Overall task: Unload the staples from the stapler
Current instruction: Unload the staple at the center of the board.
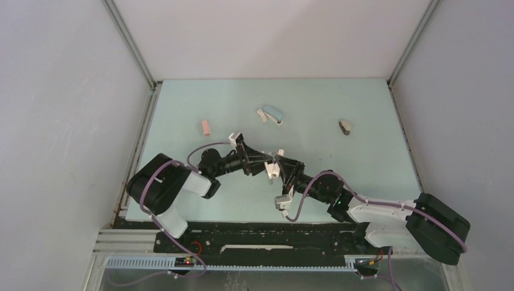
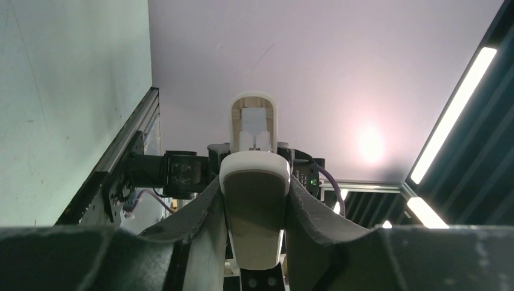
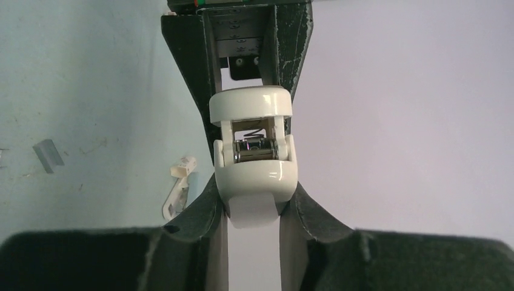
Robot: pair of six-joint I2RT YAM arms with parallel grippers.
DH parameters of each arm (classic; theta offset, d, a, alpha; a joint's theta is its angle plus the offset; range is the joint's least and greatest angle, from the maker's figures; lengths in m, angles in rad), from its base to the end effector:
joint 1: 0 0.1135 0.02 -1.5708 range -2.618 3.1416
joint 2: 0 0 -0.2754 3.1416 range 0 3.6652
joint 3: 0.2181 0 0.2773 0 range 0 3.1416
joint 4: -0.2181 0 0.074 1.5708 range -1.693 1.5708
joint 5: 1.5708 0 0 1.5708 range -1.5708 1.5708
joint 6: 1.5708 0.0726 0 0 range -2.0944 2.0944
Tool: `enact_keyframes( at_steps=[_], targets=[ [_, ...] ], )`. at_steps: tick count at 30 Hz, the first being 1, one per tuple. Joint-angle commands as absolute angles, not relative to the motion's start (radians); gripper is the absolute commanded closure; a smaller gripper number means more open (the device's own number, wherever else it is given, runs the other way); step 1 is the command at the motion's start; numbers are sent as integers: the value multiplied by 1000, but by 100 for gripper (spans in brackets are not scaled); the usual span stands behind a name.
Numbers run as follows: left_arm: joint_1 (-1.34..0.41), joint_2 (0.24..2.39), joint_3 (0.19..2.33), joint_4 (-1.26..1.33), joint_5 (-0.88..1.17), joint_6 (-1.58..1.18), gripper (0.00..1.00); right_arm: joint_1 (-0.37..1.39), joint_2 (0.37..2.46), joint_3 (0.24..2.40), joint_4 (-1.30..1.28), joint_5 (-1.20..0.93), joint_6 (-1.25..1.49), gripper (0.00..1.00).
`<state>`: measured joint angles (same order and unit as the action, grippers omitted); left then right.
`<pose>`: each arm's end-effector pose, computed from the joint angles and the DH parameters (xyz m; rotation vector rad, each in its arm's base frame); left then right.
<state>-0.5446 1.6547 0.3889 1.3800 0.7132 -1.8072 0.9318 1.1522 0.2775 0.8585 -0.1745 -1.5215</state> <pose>0.2403 -0.2011 0.1624 -0.4792 1.9961 -2.2319 0.1528 0.2268 0.1935 -1.5430 0.4077 -0.3216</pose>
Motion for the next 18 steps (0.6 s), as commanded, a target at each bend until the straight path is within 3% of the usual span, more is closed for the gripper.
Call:
enact_keyframes(
  at_steps=[1,5,10,12,13,14,18],
  targets=[
    [-557,1667,426,1465,739,-1814,94,945,1142,271,909,-175,-1572,89],
    [-557,1667,431,1472,736,-1810,56,944,1127,261,878,-176,-1555,97],
    [-547,1666,417,1488,744,-1793,33,930,1070,261,816,-181,-1467,100],
    [-541,1664,400,1490,744,-1778,21,921,1049,263,788,-184,-1434,100],
    [-538,1664,390,1489,744,-1771,7,916,1039,264,775,-185,-1416,100],
    [-535,1663,376,1492,745,-1765,1,910,1032,265,758,-188,-1401,100],
    [-516,1661,338,1496,745,-1728,0,887,1012,289,706,-194,-1328,100]
  ],
)
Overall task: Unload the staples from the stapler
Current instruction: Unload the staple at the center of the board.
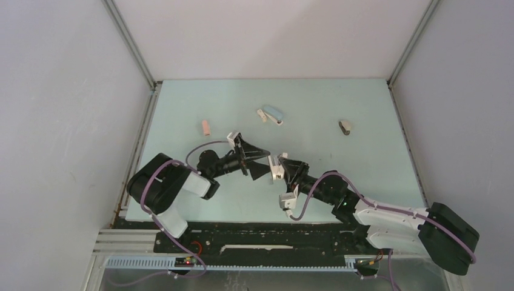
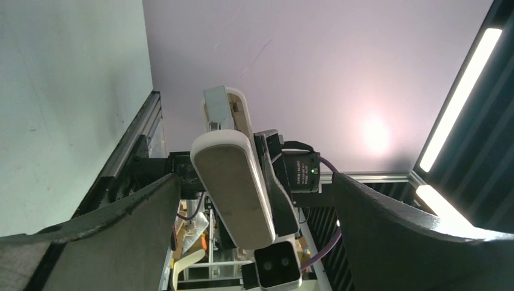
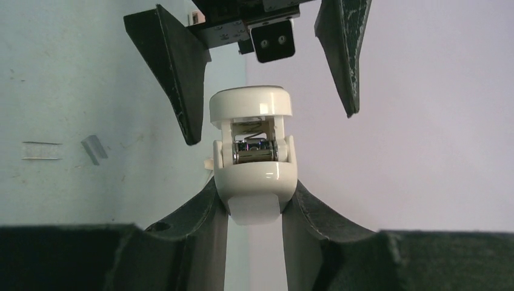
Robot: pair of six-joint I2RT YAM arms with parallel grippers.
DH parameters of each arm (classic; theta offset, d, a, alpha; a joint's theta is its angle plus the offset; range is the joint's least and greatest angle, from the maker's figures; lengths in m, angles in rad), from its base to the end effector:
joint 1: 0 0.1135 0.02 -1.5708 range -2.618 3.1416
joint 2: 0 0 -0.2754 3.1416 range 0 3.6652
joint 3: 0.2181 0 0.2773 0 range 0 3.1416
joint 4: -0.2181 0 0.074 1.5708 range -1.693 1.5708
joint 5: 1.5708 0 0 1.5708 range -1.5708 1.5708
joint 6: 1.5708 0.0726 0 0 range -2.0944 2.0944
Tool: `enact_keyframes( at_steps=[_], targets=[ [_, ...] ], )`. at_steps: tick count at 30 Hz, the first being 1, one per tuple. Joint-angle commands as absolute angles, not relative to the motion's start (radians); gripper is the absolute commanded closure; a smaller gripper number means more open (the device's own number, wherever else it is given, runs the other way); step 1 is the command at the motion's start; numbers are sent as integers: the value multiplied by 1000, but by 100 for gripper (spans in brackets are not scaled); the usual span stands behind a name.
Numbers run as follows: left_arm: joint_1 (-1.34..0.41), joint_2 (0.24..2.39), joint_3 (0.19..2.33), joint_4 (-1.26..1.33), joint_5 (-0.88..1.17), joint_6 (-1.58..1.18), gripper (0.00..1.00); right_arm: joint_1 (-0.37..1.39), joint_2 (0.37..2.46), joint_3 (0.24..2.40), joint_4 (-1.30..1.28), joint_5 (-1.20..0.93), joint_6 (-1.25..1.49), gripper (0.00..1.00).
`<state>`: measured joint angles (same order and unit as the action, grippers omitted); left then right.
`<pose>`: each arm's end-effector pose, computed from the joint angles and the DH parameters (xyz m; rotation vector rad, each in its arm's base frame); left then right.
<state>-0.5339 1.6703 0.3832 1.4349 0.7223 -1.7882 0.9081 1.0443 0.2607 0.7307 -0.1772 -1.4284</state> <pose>0.2405 -0.1980 0.1633 -0.4264 1.9600 -2.2311 0.1505 0.2136 0.1953 -1.5470 0.5101 -0.2567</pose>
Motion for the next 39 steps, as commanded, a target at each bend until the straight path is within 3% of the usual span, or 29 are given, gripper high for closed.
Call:
enact_keyframes(
  at_steps=[1,8,13,18,21,23,27,31,39],
  targets=[
    [-509,1658,327,1496,744,-1715,0,878,1009,300,671,-197,-1301,100],
    [-435,1533,206,1496,709,-1578,0,772,989,417,400,-289,-1069,100],
    [-410,1408,164,1453,648,-1416,0,650,997,549,149,-493,-858,100],
    [-410,1149,213,983,532,-1071,0,505,1013,645,8,-723,-703,100],
    [-441,860,292,547,315,-767,0,422,1040,692,-80,-831,-641,100],
    [-484,705,318,416,170,-579,0,384,1058,712,-106,-882,-609,100],
    [-505,500,250,450,33,-478,0,351,1090,741,-146,-937,-573,100],
    [-503,450,169,538,-20,-511,0,337,1131,793,-226,-980,-560,100],
    [-504,773,177,808,273,-492,0,330,1231,887,-355,-1061,-549,100]
  ],
)
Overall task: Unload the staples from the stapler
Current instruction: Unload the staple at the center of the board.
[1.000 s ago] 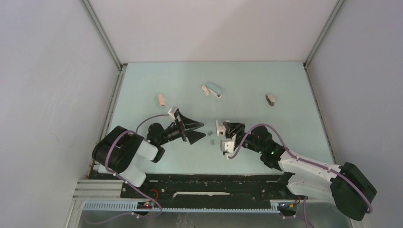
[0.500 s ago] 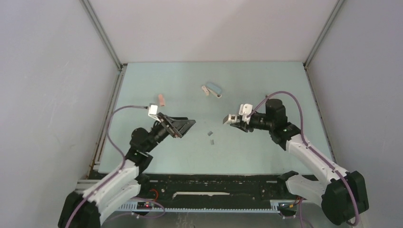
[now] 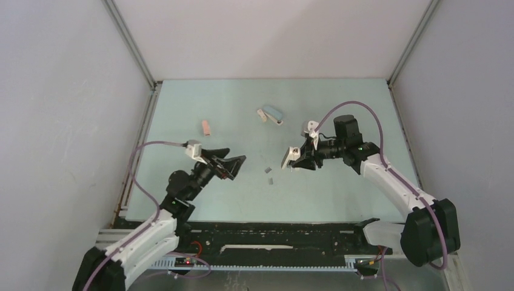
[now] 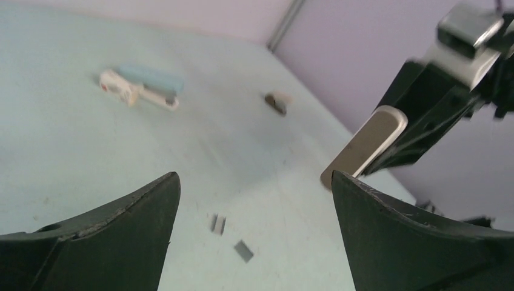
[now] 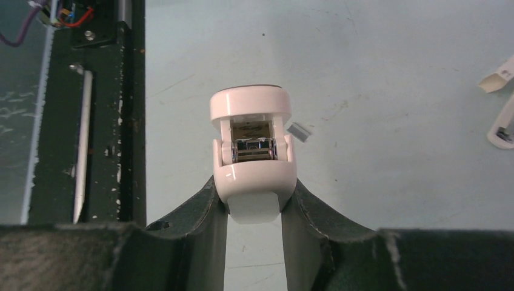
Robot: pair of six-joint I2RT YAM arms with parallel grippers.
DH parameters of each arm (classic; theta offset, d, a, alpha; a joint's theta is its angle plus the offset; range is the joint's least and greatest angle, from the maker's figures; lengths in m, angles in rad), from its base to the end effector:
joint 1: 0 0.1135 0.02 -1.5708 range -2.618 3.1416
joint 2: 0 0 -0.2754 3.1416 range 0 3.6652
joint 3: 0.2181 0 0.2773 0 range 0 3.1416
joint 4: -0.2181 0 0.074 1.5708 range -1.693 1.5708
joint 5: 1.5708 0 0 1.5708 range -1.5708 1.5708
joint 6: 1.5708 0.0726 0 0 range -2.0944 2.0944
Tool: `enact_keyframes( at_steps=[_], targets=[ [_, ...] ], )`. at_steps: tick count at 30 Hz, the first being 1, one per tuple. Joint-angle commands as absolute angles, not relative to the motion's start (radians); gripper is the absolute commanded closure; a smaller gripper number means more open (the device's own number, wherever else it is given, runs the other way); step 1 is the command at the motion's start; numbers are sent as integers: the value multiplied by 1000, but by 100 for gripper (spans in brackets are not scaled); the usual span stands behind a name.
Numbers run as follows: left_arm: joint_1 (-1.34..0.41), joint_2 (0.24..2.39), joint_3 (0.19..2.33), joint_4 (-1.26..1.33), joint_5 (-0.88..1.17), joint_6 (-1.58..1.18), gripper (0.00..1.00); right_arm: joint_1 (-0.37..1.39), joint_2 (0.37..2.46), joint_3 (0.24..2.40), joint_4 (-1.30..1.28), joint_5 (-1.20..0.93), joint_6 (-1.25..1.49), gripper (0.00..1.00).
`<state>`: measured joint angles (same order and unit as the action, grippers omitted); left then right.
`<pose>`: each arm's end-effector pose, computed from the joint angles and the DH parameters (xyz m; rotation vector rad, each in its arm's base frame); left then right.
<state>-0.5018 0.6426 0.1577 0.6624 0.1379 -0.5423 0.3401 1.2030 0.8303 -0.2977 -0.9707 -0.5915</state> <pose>0.1799 -0.1101 0.2312 0.0909 1.4615 -0.9572 0.2488 0.1516 0.2563 -1.3422 1.5447 0.9175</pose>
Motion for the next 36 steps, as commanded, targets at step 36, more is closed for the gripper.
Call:
enact_keyframes(
  at_steps=[36],
  targets=[
    [-728,1495,567,929,657,-230,38,316,1343,928,-391,-1137,-540,100]
  ],
)
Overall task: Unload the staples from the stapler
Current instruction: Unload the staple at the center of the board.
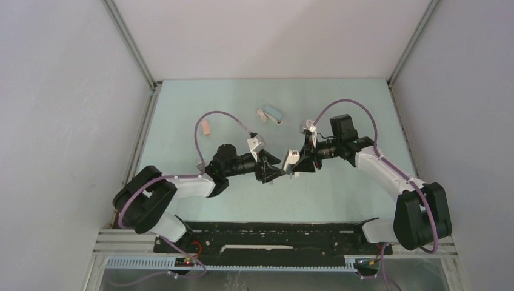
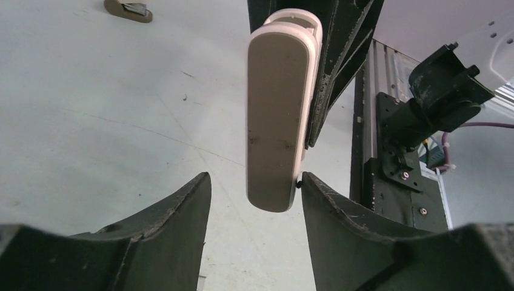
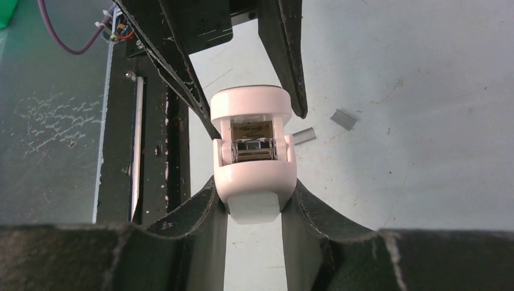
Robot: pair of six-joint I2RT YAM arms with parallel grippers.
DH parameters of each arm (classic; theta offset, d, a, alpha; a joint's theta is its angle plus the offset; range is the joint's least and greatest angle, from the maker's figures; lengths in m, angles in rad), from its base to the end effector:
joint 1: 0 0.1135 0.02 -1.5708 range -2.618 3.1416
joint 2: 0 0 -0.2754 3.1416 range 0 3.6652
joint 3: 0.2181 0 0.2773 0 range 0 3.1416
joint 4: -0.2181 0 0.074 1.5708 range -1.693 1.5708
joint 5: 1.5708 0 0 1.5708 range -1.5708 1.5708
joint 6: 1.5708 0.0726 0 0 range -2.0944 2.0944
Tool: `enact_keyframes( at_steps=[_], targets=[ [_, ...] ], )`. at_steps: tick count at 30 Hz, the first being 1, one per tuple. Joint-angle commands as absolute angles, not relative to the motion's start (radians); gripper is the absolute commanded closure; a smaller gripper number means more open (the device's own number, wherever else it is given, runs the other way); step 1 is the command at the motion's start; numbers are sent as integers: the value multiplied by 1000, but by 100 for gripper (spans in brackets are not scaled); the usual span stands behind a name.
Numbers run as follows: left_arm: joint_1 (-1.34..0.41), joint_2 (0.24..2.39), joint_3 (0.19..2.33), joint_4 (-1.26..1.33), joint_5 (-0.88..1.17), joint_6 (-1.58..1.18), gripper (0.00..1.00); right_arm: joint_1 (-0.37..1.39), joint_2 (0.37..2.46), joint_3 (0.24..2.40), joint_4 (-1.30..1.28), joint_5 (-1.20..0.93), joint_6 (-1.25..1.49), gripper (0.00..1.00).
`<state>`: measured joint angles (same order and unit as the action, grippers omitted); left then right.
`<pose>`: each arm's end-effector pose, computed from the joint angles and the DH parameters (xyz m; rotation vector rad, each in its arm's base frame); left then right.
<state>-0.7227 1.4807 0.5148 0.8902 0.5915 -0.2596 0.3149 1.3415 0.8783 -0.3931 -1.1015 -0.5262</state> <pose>0.2225 -0.2502 0.1891 0.8661 1.5600 -1.2121 0.2618 0.1534 0.2337 -1.2782 1.6958 1.1826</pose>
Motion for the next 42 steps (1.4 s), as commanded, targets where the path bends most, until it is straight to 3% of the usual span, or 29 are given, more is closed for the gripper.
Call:
enact_keyframes(
  at_steps=[1,4,9,12,14,24,26,29,31,35,39,42],
  targets=[
    [-729,1496,567,931,669,-230,39,316,1345,928,-391,-1137,-541,100],
    [-729,1510,577,937,704,-230,40,316,1346,928,-394,-1137,-548,100],
    [-728,1562,618,935,777,-241,59,316,1350,928,-396,-1127,-559,100],
    [-723,1580,642,901,784,-238,86,315,1351,928,-396,-1114,-563,100],
    [-711,1575,644,880,769,-225,99,311,1354,927,-399,-1103,-570,100],
    [-637,1535,658,792,716,-180,100,284,1373,929,-416,-1030,-611,100],
    [-642,1542,672,792,739,-222,90,284,1363,928,-404,-1050,-585,100],
    [-664,1543,676,794,734,-263,60,284,1347,928,-379,-1092,-536,100],
    [-678,1520,665,794,720,-273,49,284,1338,928,-370,-1102,-514,100],
    [-666,1437,609,802,661,-307,36,260,1322,928,-369,-1102,-505,100],
    [-621,1293,512,803,527,-345,33,186,1312,943,-409,-1079,-512,100],
    [-599,1132,404,783,365,-345,33,140,1319,990,-484,-925,-529,100]
  ],
)
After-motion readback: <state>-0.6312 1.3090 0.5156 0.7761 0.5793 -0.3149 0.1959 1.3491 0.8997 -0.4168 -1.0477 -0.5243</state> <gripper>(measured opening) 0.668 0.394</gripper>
